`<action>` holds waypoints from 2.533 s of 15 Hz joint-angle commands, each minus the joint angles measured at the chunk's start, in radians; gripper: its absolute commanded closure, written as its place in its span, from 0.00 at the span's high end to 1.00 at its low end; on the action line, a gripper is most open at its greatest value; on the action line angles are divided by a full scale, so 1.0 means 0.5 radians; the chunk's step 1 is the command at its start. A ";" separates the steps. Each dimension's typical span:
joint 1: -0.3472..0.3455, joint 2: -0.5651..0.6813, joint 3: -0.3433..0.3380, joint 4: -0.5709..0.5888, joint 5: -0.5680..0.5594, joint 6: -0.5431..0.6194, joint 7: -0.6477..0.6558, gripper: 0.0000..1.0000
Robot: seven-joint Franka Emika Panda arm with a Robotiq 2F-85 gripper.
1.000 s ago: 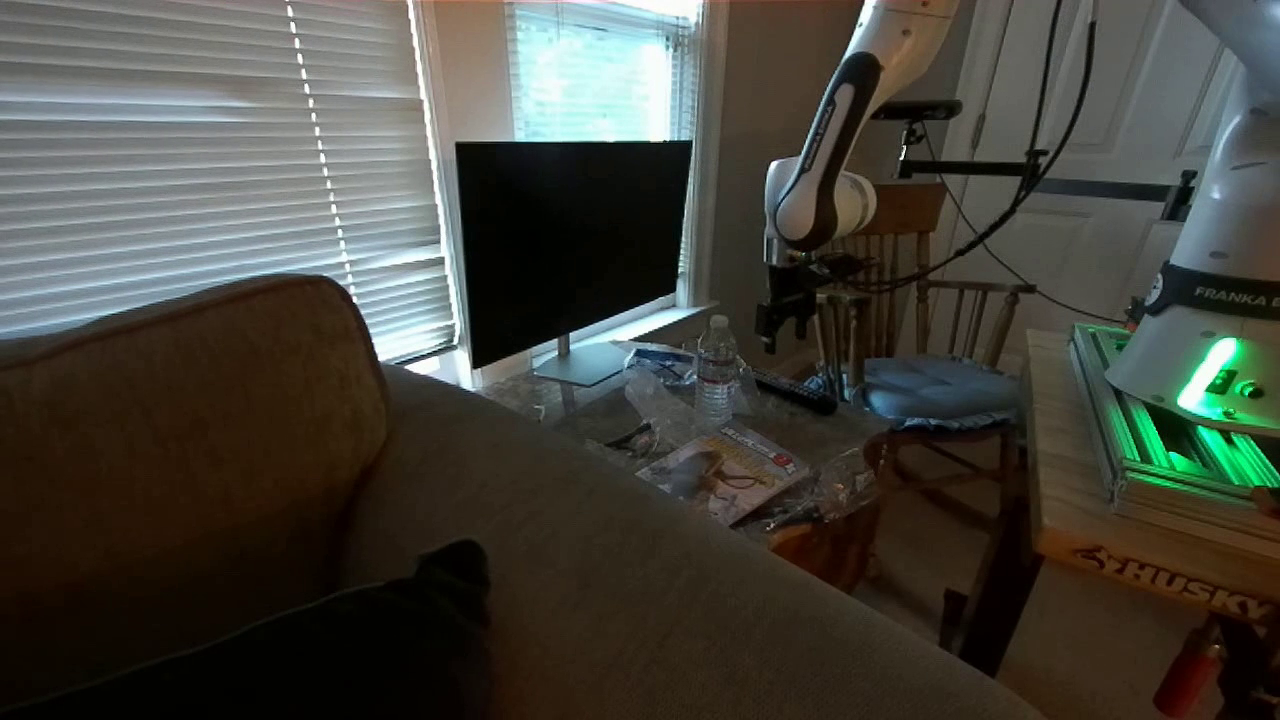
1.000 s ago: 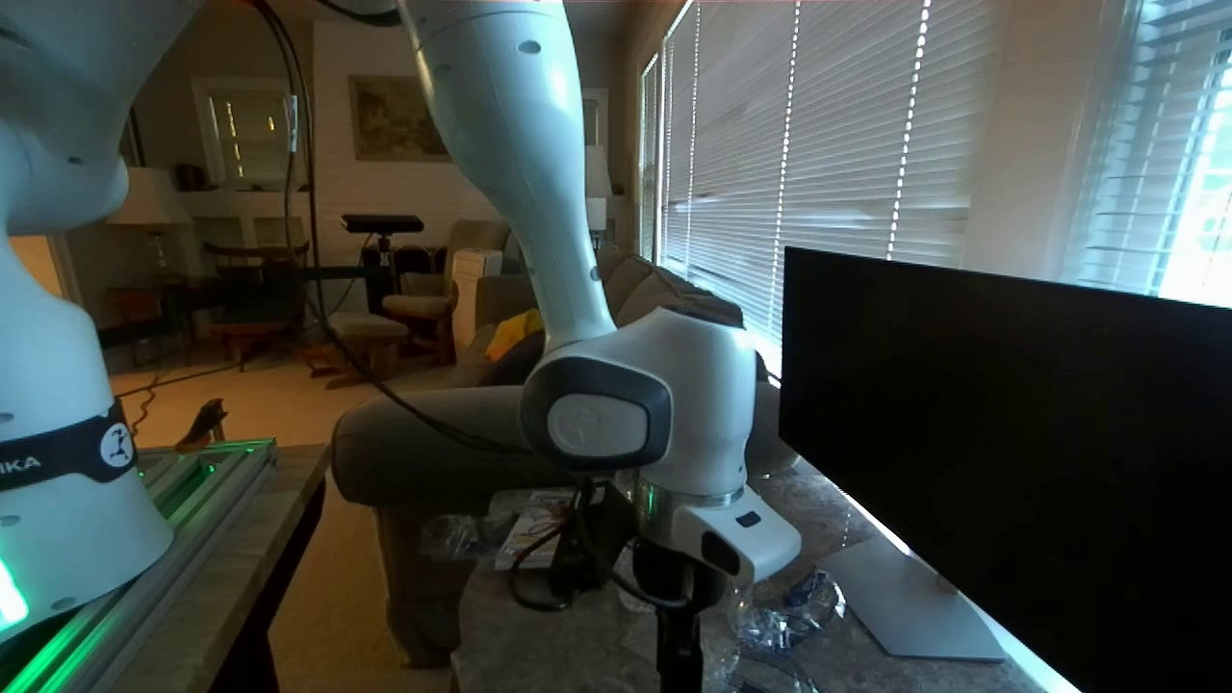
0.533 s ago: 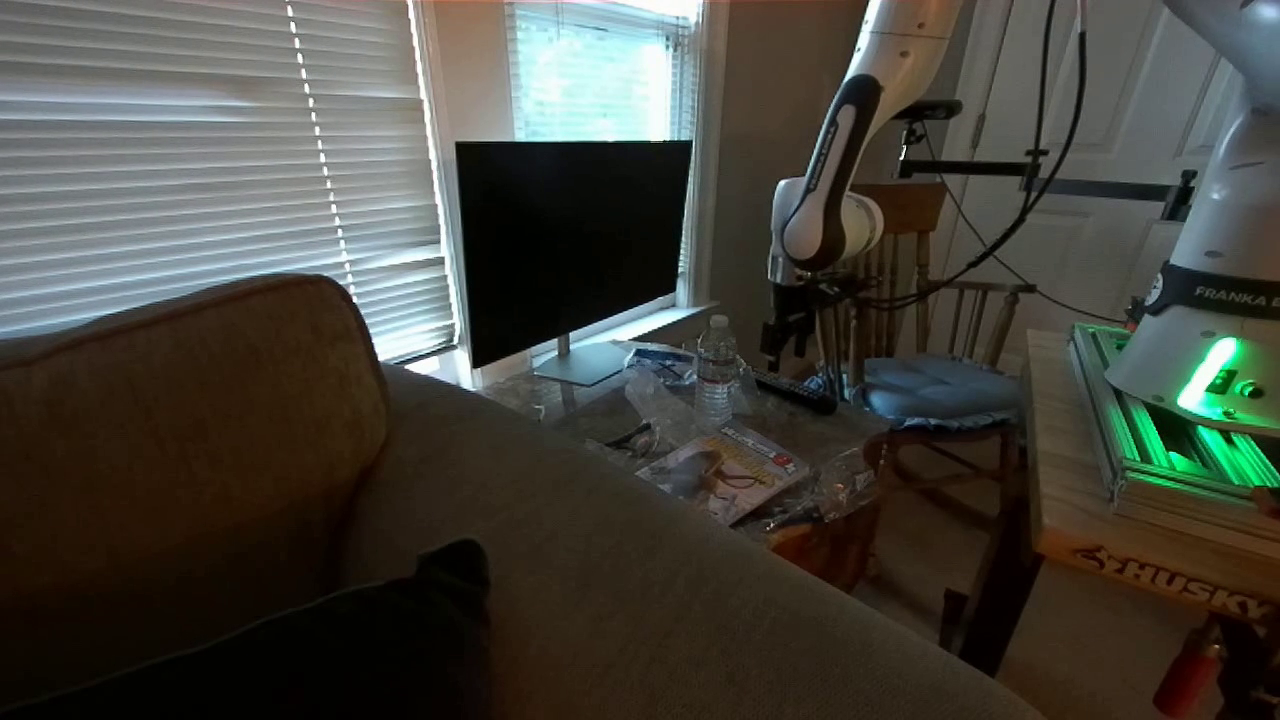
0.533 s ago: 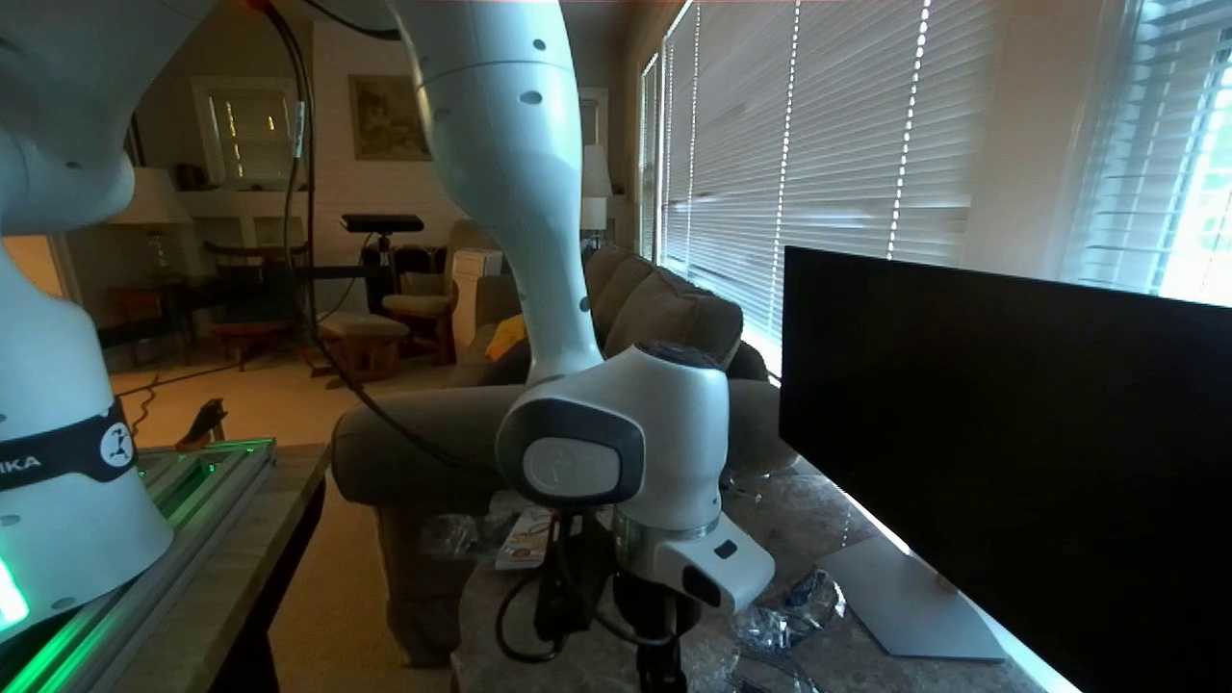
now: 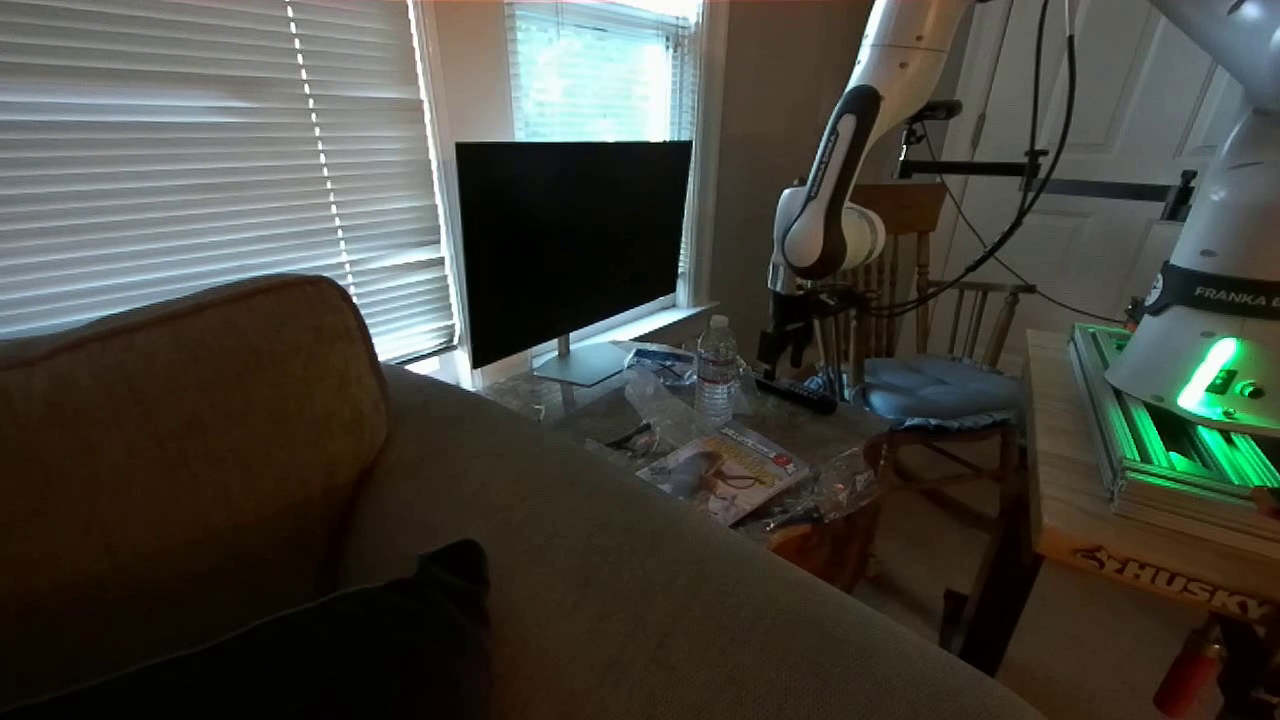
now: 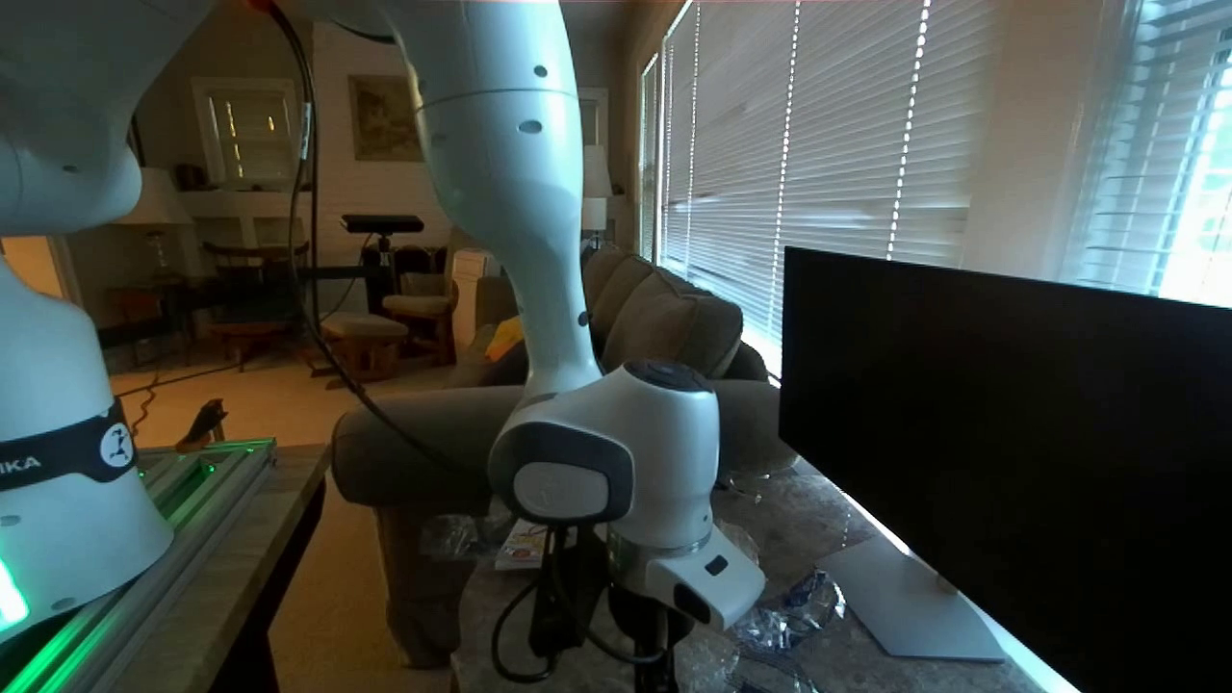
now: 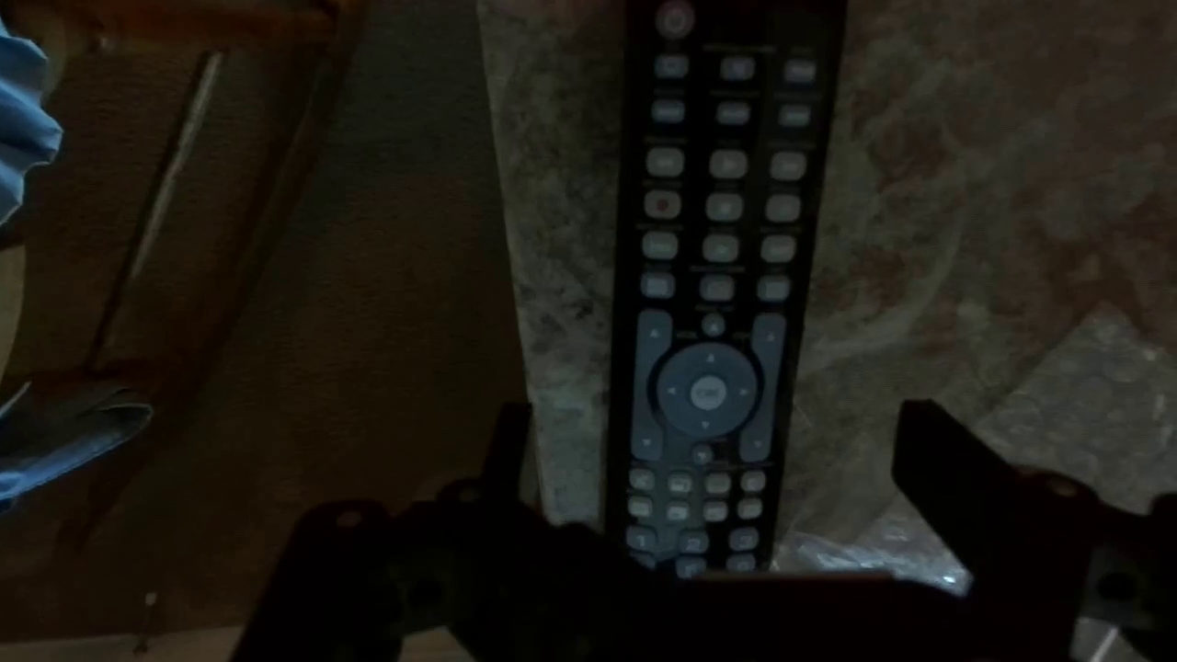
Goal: Put the black remote control on the right armrest of the sofa.
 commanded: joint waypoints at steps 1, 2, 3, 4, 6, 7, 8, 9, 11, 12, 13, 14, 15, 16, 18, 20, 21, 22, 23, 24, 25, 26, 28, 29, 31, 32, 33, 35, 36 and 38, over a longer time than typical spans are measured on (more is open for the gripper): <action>-0.046 0.077 0.038 0.047 -0.001 0.079 -0.033 1.00; -0.045 0.090 0.037 0.056 -0.001 0.091 -0.029 1.00; -0.044 0.102 0.034 0.062 -0.003 0.105 -0.025 1.00; -0.041 0.119 0.031 0.071 -0.002 0.120 -0.019 1.00; -0.046 0.147 0.036 0.092 0.000 0.134 -0.014 1.00; -0.048 0.162 0.039 0.103 -0.001 0.146 -0.015 1.00; -0.047 0.176 0.038 0.113 -0.001 0.156 -0.013 1.00; -0.050 0.189 0.041 0.122 -0.002 0.166 -0.012 1.00; -0.058 0.210 0.047 0.138 -0.001 0.181 -0.010 1.00; -0.059 0.220 0.048 0.148 -0.002 0.176 -0.009 1.00; -0.062 0.229 0.051 0.156 -0.002 0.181 -0.010 1.00; -0.066 0.234 0.054 0.162 -0.002 0.178 -0.010 1.00; -0.068 0.239 0.055 0.169 -0.001 0.176 -0.009 1.00; -0.076 0.244 0.063 0.174 -0.002 0.177 -0.013 0.82; -0.082 0.253 0.070 0.186 -0.002 0.178 -0.014 0.66; -0.085 0.255 0.073 0.191 -0.003 0.180 -0.014 0.51; -0.084 0.252 0.070 0.189 -0.003 0.180 -0.014 0.45; -0.089 0.246 0.066 0.185 -0.003 0.182 -0.014 0.37; -0.095 0.235 0.068 0.177 -0.004 0.182 -0.015 0.32; -0.081 0.222 0.053 0.166 -0.003 0.172 -0.006 0.27; -0.060 0.208 0.031 0.154 -0.002 0.154 0.005 0.27; -0.047 0.181 0.012 0.133 -0.003 0.124 0.011 0.27; -0.016 0.108 -0.041 0.064 -0.003 0.082 0.026 0.27; 0.011 0.065 -0.085 0.024 0.000 0.053 0.043 0.27; 0.066 -0.013 -0.174 -0.044 -0.002 -0.013 0.067 0.27; 0.087 -0.064 -0.214 -0.086 -0.011 -0.051 0.067 0.27; 0.104 -0.112 -0.244 -0.123 -0.023 -0.099 0.058 0.27; 0.108 -0.225 -0.260 -0.208 -0.038 -0.187 0.027 0.27; 0.124 -0.285 -0.273 -0.253 -0.044 -0.222 0.025 0.27; 0.120 -0.442 -0.246 -0.373 -0.045 -0.283 -0.001 0.27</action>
